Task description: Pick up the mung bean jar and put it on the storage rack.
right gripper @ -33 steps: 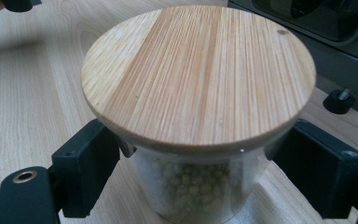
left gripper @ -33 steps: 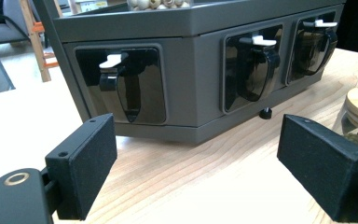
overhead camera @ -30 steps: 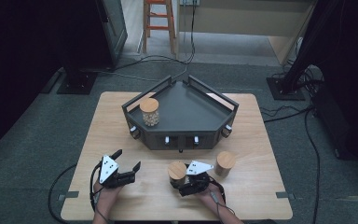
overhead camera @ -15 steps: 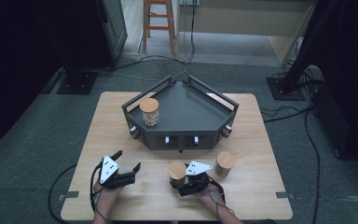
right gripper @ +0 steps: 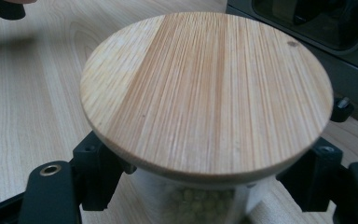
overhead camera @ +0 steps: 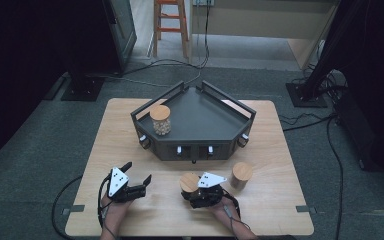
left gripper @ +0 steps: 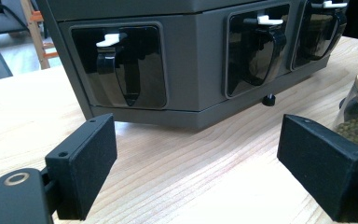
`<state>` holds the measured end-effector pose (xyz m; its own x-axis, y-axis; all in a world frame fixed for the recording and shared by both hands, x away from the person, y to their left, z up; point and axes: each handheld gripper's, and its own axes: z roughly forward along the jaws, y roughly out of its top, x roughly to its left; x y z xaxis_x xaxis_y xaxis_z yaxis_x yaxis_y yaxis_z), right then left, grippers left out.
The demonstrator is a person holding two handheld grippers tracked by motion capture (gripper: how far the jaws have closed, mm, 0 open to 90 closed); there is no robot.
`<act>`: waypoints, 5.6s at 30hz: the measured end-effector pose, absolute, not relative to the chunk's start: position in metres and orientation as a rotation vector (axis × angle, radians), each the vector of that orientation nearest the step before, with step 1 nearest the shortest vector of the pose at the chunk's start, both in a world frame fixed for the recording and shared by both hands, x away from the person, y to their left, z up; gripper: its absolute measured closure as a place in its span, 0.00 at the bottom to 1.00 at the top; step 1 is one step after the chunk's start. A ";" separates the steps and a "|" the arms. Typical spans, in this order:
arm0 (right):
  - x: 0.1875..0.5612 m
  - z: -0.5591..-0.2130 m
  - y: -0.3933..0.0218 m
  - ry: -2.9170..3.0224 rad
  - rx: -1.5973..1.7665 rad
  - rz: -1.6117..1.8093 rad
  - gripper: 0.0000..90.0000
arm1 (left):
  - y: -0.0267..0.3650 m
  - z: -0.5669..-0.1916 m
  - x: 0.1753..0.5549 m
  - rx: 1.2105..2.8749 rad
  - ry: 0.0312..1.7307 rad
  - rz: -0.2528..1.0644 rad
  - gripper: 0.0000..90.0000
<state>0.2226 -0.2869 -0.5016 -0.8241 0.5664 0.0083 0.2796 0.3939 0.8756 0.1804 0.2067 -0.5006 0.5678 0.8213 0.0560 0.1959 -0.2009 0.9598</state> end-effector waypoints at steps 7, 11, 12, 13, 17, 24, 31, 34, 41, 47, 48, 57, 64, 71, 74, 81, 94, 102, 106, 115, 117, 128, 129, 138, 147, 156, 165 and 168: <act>0.221 -0.501 -0.286 2.361 0.735 1.390 0.28 | 0.207 -0.501 0.181 1.713 0.855 0.715 0.13; 0.221 -0.500 -0.286 2.363 0.734 1.389 0.28 | 0.207 -0.501 0.181 1.716 0.855 0.713 0.13; 0.220 -0.500 -0.286 2.363 0.733 1.388 0.28 | 0.207 -0.502 0.181 1.717 0.855 0.713 0.13; 0.220 -0.500 -0.285 2.364 0.730 1.385 0.28 | 0.207 -0.501 0.181 1.719 0.856 0.713 0.13; 0.218 -0.500 -0.287 2.349 0.722 1.396 0.28 | 0.207 -0.502 0.181 1.717 0.857 0.712 0.13; 0.216 -0.499 -0.289 2.336 0.720 1.410 0.28 | 0.207 -0.502 0.182 1.723 0.853 0.712 0.13; 0.217 -0.498 -0.288 2.351 0.721 1.396 0.28 | 0.211 -0.501 0.180 1.719 0.859 0.719 0.13; 0.217 -0.496 -0.287 2.356 0.716 1.388 0.28 | 0.213 -0.502 0.180 1.713 0.866 0.713 0.13; 0.219 -0.490 -0.290 2.340 0.720 1.393 0.28 | 0.211 -0.502 0.180 1.728 0.861 0.720 0.13; 0.220 -0.485 -0.293 2.341 0.743 1.395 0.28 | 0.208 -0.502 0.180 1.743 0.849 0.721 0.13; 0.220 -0.485 -0.293 2.338 0.745 1.396 0.28 | 0.207 -0.502 0.180 1.747 0.845 0.725 0.13; 0.221 -0.475 -0.295 2.325 0.747 1.409 0.28 | 0.207 -0.503 0.181 1.746 0.841 0.716 0.13; 0.222 -0.469 -0.297 2.313 0.753 1.419 0.28 | 0.207 -0.502 0.180 1.746 0.838 0.717 0.13; 0.223 -0.464 -0.297 2.306 0.761 1.425 0.28 | 0.209 -0.502 0.181 1.751 0.837 0.718 0.13; 0.224 -0.461 -0.297 2.307 0.768 1.422 0.28 | 0.209 -0.502 0.181 1.748 0.838 0.719 0.13; 0.225 -0.454 -0.297 2.304 0.758 1.418 0.28 | 0.210 -0.502 0.180 1.752 0.839 0.721 0.13; 0.232 -0.442 -0.299 2.304 0.753 1.429 0.28 | 0.209 -0.502 0.181 1.754 0.838 0.716 0.13; 0.236 -0.436 -0.301 2.296 0.772 1.445 0.28 | 0.210 -0.502 0.182 1.762 0.839 0.709 0.13; 0.237 -0.431 -0.301 2.286 0.778 1.438 0.28 | 0.210 -0.502 0.184 1.762 0.839 0.698 0.13; 0.242 -0.422 -0.302 2.280 0.787 1.443 0.28 | 0.210 -0.502 0.186 1.776 0.847 0.695 0.13; 0.242 -0.420 -0.302 2.279 0.786 1.439 0.28 | 0.210 -0.501 0.186 1.777 0.846 0.694 0.13; 0.248 -0.412 -0.301 2.281 0.788 1.438 0.28 | 0.211 -0.501 0.186 1.780 0.846 0.690 0.13; 0.249 -0.411 -0.301 2.281 0.786 1.438 0.28 | 0.211 -0.501 0.186 1.783 0.845 0.692 0.13; 0.255 -0.405 -0.301 2.281 0.797 1.437 0.28 | 0.209 -0.501 0.188 1.789 0.844 0.682 0.13; 0.258 -0.398 -0.301 2.275 0.794 1.426 0.28 | 0.208 -0.501 0.188 1.794 0.841 0.683 0.13; 0.261 -0.390 -0.300 2.263 0.791 1.422 0.28 | 0.208 -0.501 0.188 1.797 0.842 0.682 0.13; 0.265 -0.383 -0.300 2.265 0.783 1.408 0.28 | 0.208 -0.500 0.187 1.797 0.849 0.695 0.13; 0.266 -0.381 -0.300 2.264 0.785 1.406 0.28 | 0.207 -0.500 0.187 1.797 0.848 0.693 0.13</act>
